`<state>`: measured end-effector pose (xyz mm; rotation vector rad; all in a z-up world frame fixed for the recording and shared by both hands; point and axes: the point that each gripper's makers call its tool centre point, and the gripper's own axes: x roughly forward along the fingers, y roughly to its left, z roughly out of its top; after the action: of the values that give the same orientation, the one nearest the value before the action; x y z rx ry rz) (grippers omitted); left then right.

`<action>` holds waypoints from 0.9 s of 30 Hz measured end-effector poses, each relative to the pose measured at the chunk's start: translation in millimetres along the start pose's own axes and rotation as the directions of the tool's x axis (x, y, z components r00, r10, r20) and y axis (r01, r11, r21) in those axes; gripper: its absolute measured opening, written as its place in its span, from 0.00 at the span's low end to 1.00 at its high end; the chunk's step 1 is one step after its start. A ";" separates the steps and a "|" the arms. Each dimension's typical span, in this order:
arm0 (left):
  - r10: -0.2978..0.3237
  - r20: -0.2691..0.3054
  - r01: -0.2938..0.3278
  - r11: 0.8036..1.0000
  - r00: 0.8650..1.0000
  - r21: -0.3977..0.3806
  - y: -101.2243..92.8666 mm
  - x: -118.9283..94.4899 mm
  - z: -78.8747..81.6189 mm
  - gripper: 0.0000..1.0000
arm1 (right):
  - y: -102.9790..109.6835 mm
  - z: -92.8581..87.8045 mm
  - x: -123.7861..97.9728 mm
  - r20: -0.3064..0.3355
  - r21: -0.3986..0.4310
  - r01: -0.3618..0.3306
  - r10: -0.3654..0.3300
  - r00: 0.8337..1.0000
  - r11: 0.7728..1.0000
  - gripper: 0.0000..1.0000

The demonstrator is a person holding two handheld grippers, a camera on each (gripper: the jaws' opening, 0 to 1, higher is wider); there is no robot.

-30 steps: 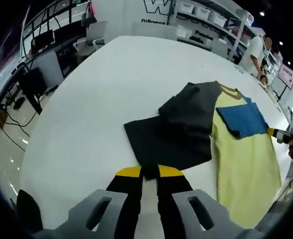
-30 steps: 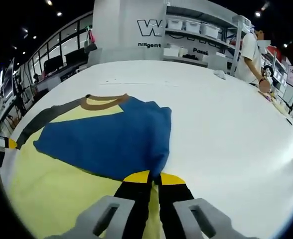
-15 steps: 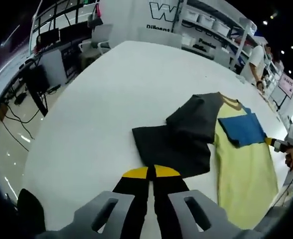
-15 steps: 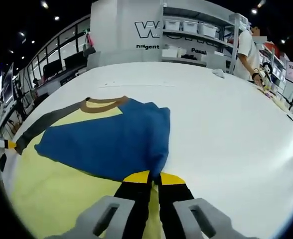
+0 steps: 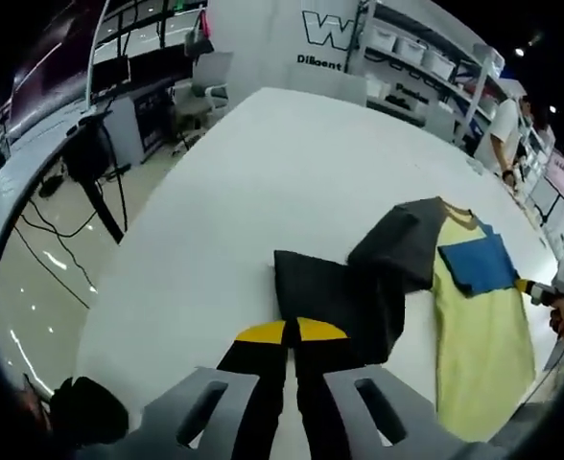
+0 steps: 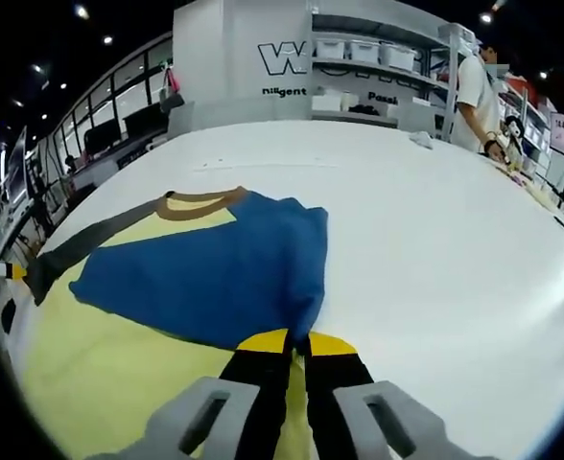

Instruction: Fold the garment on the visible template until the final outline fits inside the template.

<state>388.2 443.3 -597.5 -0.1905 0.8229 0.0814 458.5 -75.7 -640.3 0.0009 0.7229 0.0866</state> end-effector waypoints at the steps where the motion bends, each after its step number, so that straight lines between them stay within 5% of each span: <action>1: 0.016 0.008 -0.016 1.000 1.000 -0.001 5.2 -2.3 3.5 0.00 | 0.3 0.0 0.0 0.001 0.004 0.000 0.000 1.000 1.000 0.00; 12: 0.073 0.052 -0.071 0.997 0.996 -0.037 33.7 -13.3 28.5 0.00 | -0.1 0.0 0.1 0.002 0.024 -0.009 0.009 1.000 1.000 0.00; 27: 0.152 0.173 -0.132 0.984 0.973 -0.121 67.6 -38.8 80.3 0.00 | 0.3 0.1 -0.1 0.000 0.043 -0.017 0.017 1.000 0.999 0.00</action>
<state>409.9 525.6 -524.8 -0.2231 0.6497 0.2754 458.4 -75.4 -640.1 0.0483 0.7254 0.0872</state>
